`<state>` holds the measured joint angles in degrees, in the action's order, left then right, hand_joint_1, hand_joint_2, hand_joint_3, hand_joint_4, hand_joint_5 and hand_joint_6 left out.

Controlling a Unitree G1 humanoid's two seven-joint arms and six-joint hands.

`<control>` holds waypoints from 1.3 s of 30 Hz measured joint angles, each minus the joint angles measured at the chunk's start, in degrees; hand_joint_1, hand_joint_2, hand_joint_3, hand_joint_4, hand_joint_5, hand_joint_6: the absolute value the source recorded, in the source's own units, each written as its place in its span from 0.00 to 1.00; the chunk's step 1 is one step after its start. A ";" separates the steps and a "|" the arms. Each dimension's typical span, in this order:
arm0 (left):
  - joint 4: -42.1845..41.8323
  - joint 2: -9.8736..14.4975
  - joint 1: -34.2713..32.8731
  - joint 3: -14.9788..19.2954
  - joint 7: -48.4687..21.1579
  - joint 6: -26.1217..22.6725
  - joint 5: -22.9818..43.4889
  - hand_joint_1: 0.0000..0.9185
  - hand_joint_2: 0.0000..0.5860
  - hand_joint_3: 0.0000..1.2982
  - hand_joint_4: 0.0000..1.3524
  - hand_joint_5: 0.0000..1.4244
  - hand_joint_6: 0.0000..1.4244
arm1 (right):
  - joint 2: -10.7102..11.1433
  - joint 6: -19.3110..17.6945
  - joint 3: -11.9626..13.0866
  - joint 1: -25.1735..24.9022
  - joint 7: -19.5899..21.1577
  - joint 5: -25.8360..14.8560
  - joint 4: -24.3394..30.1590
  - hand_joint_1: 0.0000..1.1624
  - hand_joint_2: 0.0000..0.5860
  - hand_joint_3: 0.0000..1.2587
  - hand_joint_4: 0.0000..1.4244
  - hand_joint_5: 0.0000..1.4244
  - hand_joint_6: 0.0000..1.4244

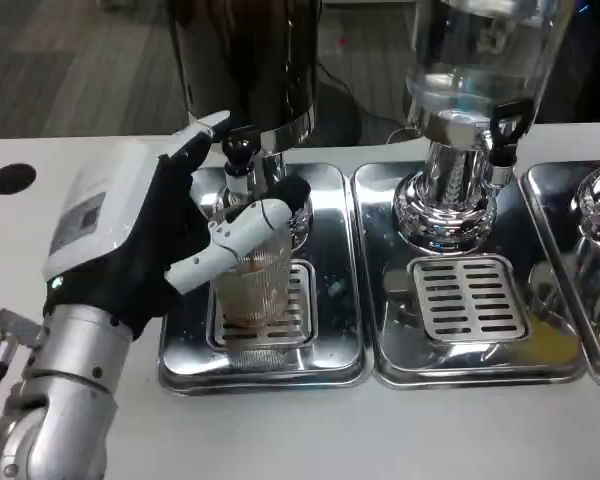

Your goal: Grasp the cup under the faucet to collect the drink, then remove the cup.

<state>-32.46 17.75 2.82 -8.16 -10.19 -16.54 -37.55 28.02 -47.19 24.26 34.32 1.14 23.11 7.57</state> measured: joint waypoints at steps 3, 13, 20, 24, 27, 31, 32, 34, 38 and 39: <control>-0.09 0.00 0.18 0.01 0.00 0.00 0.30 0.00 0.13 0.22 0.15 0.65 0.68 | -0.03 0.00 0.00 0.10 -0.03 0.00 0.01 0.23 0.65 0.17 0.00 0.00 0.00; -0.21 0.06 1.03 0.00 0.01 0.72 0.96 0.00 0.13 0.22 0.15 0.65 0.68 | -0.04 0.00 0.00 0.22 -0.44 -0.13 1.06 0.23 0.65 0.17 0.01 0.00 0.00; -0.09 0.06 1.03 0.01 0.01 0.90 0.99 0.01 0.14 0.22 0.16 0.65 0.68 | -0.04 0.00 -0.02 -0.09 -0.61 -0.13 1.04 0.23 0.65 0.17 0.00 0.00 0.00; 0.08 0.06 0.89 0.00 0.01 0.94 0.99 0.01 0.14 0.22 0.16 0.65 0.68 | -0.04 0.00 -0.11 -0.34 -0.61 -0.12 0.84 0.23 0.65 0.17 0.00 0.00 0.00; 0.35 0.06 0.62 -0.01 0.01 0.98 0.99 0.01 0.14 0.22 0.16 0.65 0.68 | -0.04 0.00 -0.25 -0.35 -0.61 -0.11 0.72 0.23 0.65 0.17 0.00 0.00 0.00; 0.81 0.06 0.05 -0.05 0.01 0.98 0.99 0.01 0.14 0.22 0.16 0.65 0.68 | -0.17 0.01 -0.32 -0.35 -0.61 -0.09 0.61 0.23 0.64 0.17 0.00 0.00 0.00; 0.97 0.06 -0.15 -0.08 0.01 0.98 1.00 0.01 0.14 0.22 0.16 0.65 0.68 | -0.27 0.01 -0.34 -0.34 -0.61 -0.08 0.58 0.23 0.64 0.17 0.00 0.00 0.00; 1.08 0.06 -0.33 -0.13 0.01 0.97 0.99 0.01 0.14 0.22 0.16 0.65 0.68 | -0.37 0.02 -0.34 -0.31 -0.61 -0.06 0.55 0.23 0.64 0.17 0.00 0.00 0.00; 1.11 0.06 -0.38 -0.35 0.01 0.96 0.98 0.01 0.14 0.22 0.16 0.65 0.67 | -0.52 0.02 -0.34 -0.25 -0.61 -0.06 0.55 0.23 0.63 0.17 0.00 0.00 0.00; 1.11 0.06 -0.38 -0.38 0.01 0.96 0.96 0.01 0.14 0.22 0.16 0.65 0.67 | -0.53 0.01 -0.34 -0.24 -0.61 -0.06 0.55 0.23 0.63 0.17 0.00 0.00 0.00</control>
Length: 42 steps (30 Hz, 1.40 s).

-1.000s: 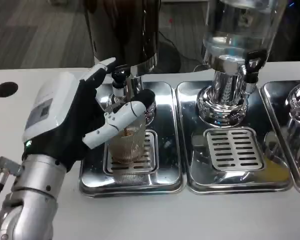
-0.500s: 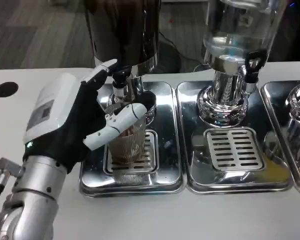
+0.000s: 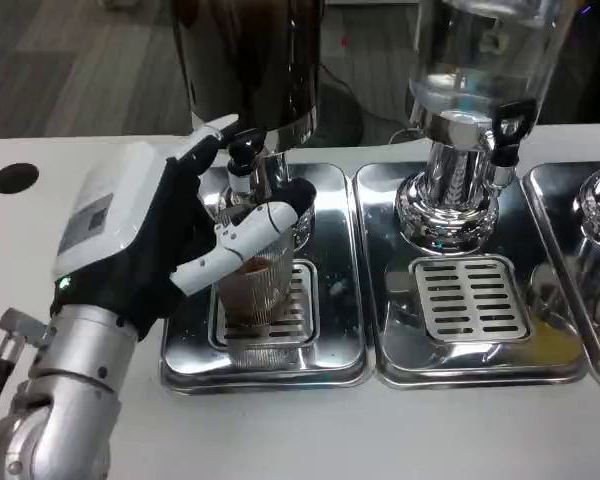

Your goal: Grasp the cup under the faucet to collect the drink, then remove the cup.

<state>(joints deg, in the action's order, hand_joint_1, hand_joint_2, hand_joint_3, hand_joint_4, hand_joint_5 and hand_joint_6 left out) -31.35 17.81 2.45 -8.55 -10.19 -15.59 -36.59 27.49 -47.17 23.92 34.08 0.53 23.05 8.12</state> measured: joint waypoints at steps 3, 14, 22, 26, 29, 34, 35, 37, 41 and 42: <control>-0.01 0.04 0.01 -0.16 0.00 -0.03 -0.06 0.01 0.14 0.22 0.16 0.65 0.67 | -0.09 0.00 0.00 0.05 0.00 0.00 0.00 0.23 0.63 0.17 0.00 0.00 0.00; -0.39 0.09 0.31 -0.39 0.00 -0.16 -0.09 0.01 0.14 0.22 0.16 0.65 0.67 | -0.20 0.00 0.00 0.16 0.00 0.00 0.01 0.23 0.64 0.17 0.00 0.00 0.00; -0.83 0.09 0.84 -0.52 0.06 -0.20 -0.11 0.02 0.14 0.22 0.16 0.65 0.67 | -0.20 -0.01 0.00 0.18 0.00 0.00 0.00 0.23 0.64 0.16 0.00 0.00 0.00; -0.98 0.08 0.97 -0.51 0.14 -0.20 -0.10 0.02 0.14 0.22 0.15 0.65 0.67 | -0.20 -0.08 0.00 0.28 0.00 0.00 -0.16 0.23 0.64 0.16 0.00 0.00 0.00; -1.23 0.07 1.23 -0.44 0.20 -0.19 -0.02 0.02 0.14 0.19 0.11 0.50 0.66 | -0.20 -0.22 0.00 0.55 0.00 0.00 -0.65 0.23 0.65 0.16 0.00 0.00 0.00; -1.32 -0.10 2.56 0.28 1.62 0.86 0.32 0.02 0.14 0.14 0.03 0.32 0.61 | -0.21 -0.24 0.00 0.88 0.00 0.00 -0.71 0.23 0.64 0.16 0.00 0.00 0.00; -1.32 -0.13 2.74 0.42 1.79 1.05 0.35 0.02 0.14 0.13 0.02 0.32 0.61 | -0.22 -0.25 -0.01 0.90 0.00 0.00 -0.71 0.23 0.64 0.16 0.00 0.00 0.00; -1.32 -0.55 3.71 0.76 2.62 1.91 1.04 0.02 0.14 0.10 0.00 0.31 0.60 | -0.23 -0.25 -0.09 0.91 0.00 0.00 -0.70 0.23 0.64 0.16 0.00 0.00 0.00; -1.27 -0.98 4.68 1.17 3.16 2.85 2.44 0.01 0.13 0.07 0.00 0.29 0.59 | -0.31 -0.25 -0.34 0.97 0.00 0.00 -0.70 0.23 0.63 0.16 0.00 0.00 0.00; -1.26 -1.15 4.81 1.55 3.81 3.21 2.59 0.00 0.13 0.07 0.00 0.26 0.58 | -0.37 -0.25 -0.43 1.04 0.00 0.00 -0.69 0.23 0.63 0.16 0.00 0.00 0.00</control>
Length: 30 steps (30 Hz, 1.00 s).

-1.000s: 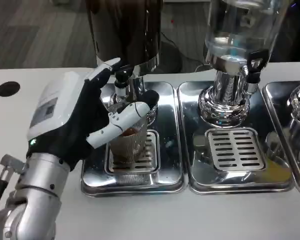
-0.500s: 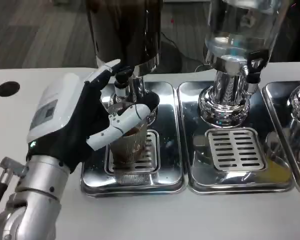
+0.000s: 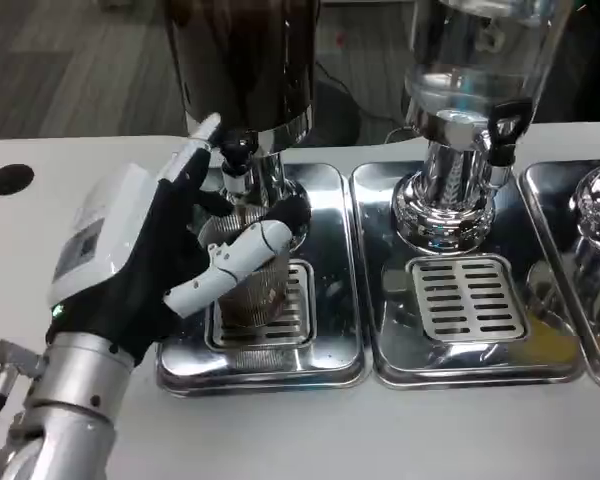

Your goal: Grasp the cup under the faucet to collect the drink, then remove the cup.

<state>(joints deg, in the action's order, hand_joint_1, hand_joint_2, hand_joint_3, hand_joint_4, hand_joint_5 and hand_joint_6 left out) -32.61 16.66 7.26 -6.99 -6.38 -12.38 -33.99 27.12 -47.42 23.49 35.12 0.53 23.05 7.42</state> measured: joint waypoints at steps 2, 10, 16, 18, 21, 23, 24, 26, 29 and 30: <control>0.00 -0.21 0.30 0.64 0.91 0.77 0.04 0.00 0.12 0.08 0.00 0.21 0.54 | -0.06 0.00 -0.08 0.11 0.00 0.00 0.00 0.23 0.63 0.16 0.00 0.00 0.00; -1.90 1.11 1.62 1.50 1.39 1.29 -6.42 0.00 0.08 0.09 0.00 0.14 0.44 | -0.24 0.09 -0.98 0.24 -0.42 -1.29 -0.18 0.31 0.48 0.24 0.14 0.09 0.00; -3.88 2.48 3.21 1.96 -1.47 -0.35 -10.84 0.00 0.07 0.09 0.00 0.12 0.44 | 1.49 3.86 -3.48 -2.01 -6.93 -15.82 -1.44 0.34 0.37 0.21 0.12 0.13 0.07; -4.85 2.80 4.04 2.02 -3.20 -1.40 -12.63 0.00 0.07 0.09 0.00 0.12 0.42 | 2.98 4.66 -4.18 -3.72 -9.82 -18.37 -2.80 0.37 0.33 0.20 0.12 0.14 0.07; -7.10 3.45 5.34 1.79 -6.90 -3.20 -17.08 0.00 0.06 0.08 0.00 0.10 0.39 | 4.90 5.58 -4.39 -6.42 -12.73 -19.01 -4.65 0.38 0.30 0.19 0.11 0.14 0.10; -9.73 3.56 7.06 1.62 -9.16 -3.63 -22.00 0.00 0.06 0.06 0.00 0.10 0.31 | 4.95 6.35 -4.60 -7.78 -14.03 -20.01 -5.07 0.39 0.28 0.19 0.11 0.15 0.13; -10.35 3.55 7.42 1.66 -9.59 -3.64 -22.97 0.00 0.05 0.06 0.00 0.09 0.29 | 4.94 6.56 -4.75 -8.11 -14.33 -20.27 -5.12 0.39 0.28 0.19 0.11 0.15 0.13; -11.59 3.54 8.40 1.88 -10.21 -3.62 -23.51 0.00 0.05 0.07 0.00 0.08 0.25 | 4.89 7.29 -5.46 -8.67 -15.04 -20.85 -5.29 0.40 0.27 0.20 0.11 0.15 0.13; -13.37 3.50 10.83 3.90 -10.66 -3.09 -23.70 0.00 0.05 0.07 0.00 0.06 0.22 | 4.69 9.11 -7.20 -10.20 -16.85 -21.81 -6.58 0.40 0.27 0.20 0.12 0.14 0.13; -13.78 3.50 11.73 4.74 -10.66 -3.06 -23.82 0.00 0.05 0.07 0.00 0.05 0.22 | 4.61 9.85 -7.59 -10.46 -17.24 -22.42 -7.14 0.40 0.26 0.20 0.12 0.14 0.13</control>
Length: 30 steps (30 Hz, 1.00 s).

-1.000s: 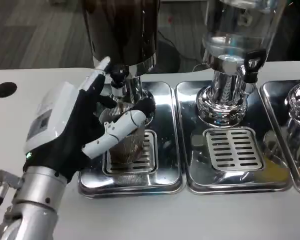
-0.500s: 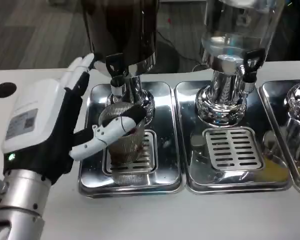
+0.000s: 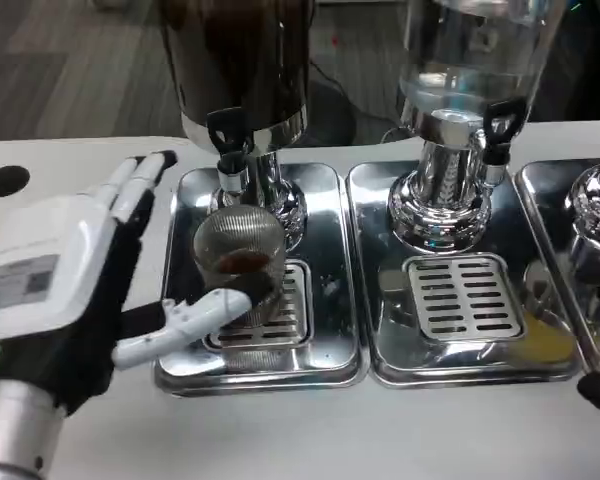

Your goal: Grasp the cup under the faucet to collect the drink, then remove the cup.

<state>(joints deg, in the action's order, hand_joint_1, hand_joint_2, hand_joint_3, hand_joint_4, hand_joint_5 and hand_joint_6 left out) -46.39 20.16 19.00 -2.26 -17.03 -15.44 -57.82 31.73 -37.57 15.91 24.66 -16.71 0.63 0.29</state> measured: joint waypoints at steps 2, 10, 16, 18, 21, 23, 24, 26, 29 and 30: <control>-0.34 -0.01 1.85 1.35 -0.03 0.12 -0.18 0.00 0.05 0.07 0.00 0.05 0.21 | -0.28 0.69 -0.44 -0.37 -0.43 -0.46 -0.08 0.40 0.26 0.19 0.12 0.14 0.13; -0.55 -0.10 7.81 4.44 -0.34 2.07 -0.14 0.00 0.05 0.07 0.00 0.03 0.21 | -1.73 1.27 -1.78 -1.56 -1.67 -2.06 0.08 0.40 0.27 0.17 0.09 0.12 0.13; -0.51 -0.61 11.62 6.22 -0.13 4.24 -0.13 0.00 0.05 0.07 0.00 0.03 0.21 | -2.53 1.55 -3.77 -1.40 -2.62 -2.17 0.60 0.46 0.22 0.19 0.17 0.16 0.13; -0.21 -0.62 12.73 6.29 0.19 5.28 -0.13 0.00 0.05 0.07 0.00 0.03 0.21 | -2.95 2.34 -4.44 -1.43 -2.63 -2.12 1.29 0.47 0.21 0.19 0.14 0.14 0.13; 0.20 -0.73 14.41 6.32 0.46 7.01 -0.17 0.00 0.05 0.06 0.00 0.03 0.21 | -3.33 5.11 -5.96 -2.39 -2.64 -0.88 1.90 0.48 0.21 0.18 0.12 0.12 0.13; 0.31 -0.96 15.16 6.41 0.94 7.32 -0.21 0.00 0.05 0.06 0.00 0.03 0.21 | -3.44 6.74 -7.04 -3.68 -2.67 -0.21 1.90 0.48 0.21 0.18 0.11 0.12 0.13; 0.32 -1.02 15.53 6.41 1.00 7.68 -0.21 0.00 0.05 0.06 0.00 0.03 0.21 | -3.61 7.49 -7.81 -4.35 -2.72 0.26 1.87 0.48 0.21 0.18 0.11 0.12 0.12; 0.31 -1.20 17.15 6.35 1.50 8.96 -0.25 0.00 0.06 0.06 0.00 0.03 0.21 | -4.23 9.58 -10.70 -6.45 -3.16 2.51 1.84 0.48 0.21 0.19 0.14 0.13 0.12; 0.31 -1.66 19.20 6.45 2.30 9.70 -0.26 0.00 0.06 0.06 0.00 0.03 0.21 | -4.82 11.45 -13.43 -8.91 -3.27 4.80 1.81 0.48 0.21 0.22 0.18 0.16 0.13; 0.31 -1.85 19.86 6.42 2.44 10.29 -0.27 0.00 0.06 0.06 0.00 0.03 0.21 | -5.58 12.19 -14.88 -10.10 -3.27 5.49 1.82 0.48 0.21 0.23 0.19 0.17 0.14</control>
<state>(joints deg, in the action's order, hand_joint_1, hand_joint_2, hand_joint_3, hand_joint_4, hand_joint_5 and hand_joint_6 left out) -46.07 18.31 38.86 4.17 -14.60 -5.15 -58.09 26.15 -25.38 1.03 14.55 -19.98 6.12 2.11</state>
